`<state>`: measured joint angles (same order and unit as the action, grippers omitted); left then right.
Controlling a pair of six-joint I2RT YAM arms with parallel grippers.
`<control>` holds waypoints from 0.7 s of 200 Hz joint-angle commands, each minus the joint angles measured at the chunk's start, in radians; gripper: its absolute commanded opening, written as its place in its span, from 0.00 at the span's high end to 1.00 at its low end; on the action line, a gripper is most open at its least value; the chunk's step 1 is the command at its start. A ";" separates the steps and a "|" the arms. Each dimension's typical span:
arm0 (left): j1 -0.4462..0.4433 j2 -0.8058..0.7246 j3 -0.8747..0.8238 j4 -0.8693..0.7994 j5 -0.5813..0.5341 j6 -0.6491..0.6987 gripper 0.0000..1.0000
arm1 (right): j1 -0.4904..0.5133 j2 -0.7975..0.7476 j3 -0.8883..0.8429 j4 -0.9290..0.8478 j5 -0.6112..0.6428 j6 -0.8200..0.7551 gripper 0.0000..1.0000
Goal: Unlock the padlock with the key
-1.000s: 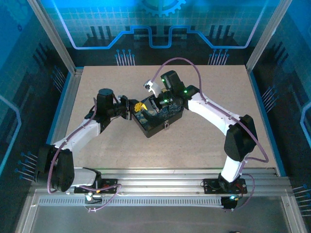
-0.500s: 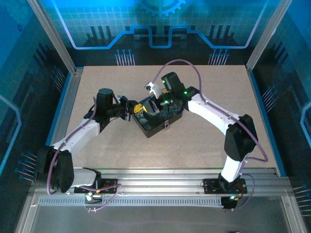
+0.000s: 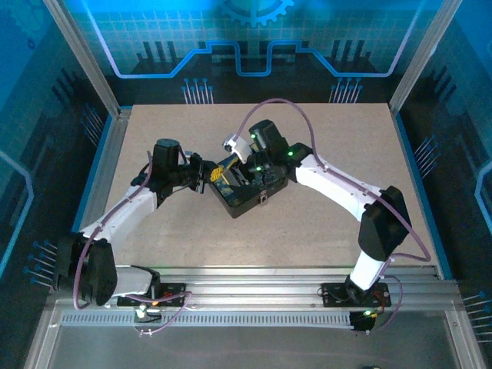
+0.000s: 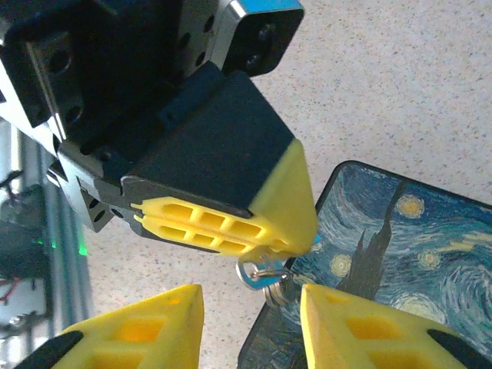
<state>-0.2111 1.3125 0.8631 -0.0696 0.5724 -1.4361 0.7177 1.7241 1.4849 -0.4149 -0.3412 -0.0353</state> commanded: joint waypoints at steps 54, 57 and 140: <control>0.007 -0.035 0.048 -0.050 0.006 0.033 1.00 | 0.112 0.049 0.080 -0.051 0.359 -0.218 0.63; 0.007 -0.035 0.048 -0.052 0.006 0.034 1.00 | 0.113 0.048 0.079 -0.047 0.365 -0.217 0.64; 0.008 -0.040 0.082 -0.149 -0.018 0.077 1.00 | 0.096 -0.076 -0.030 0.015 0.347 -0.315 0.68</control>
<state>-0.2066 1.3041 0.9119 -0.1646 0.5560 -1.3861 0.8173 1.7245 1.4963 -0.4446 0.0158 -0.2836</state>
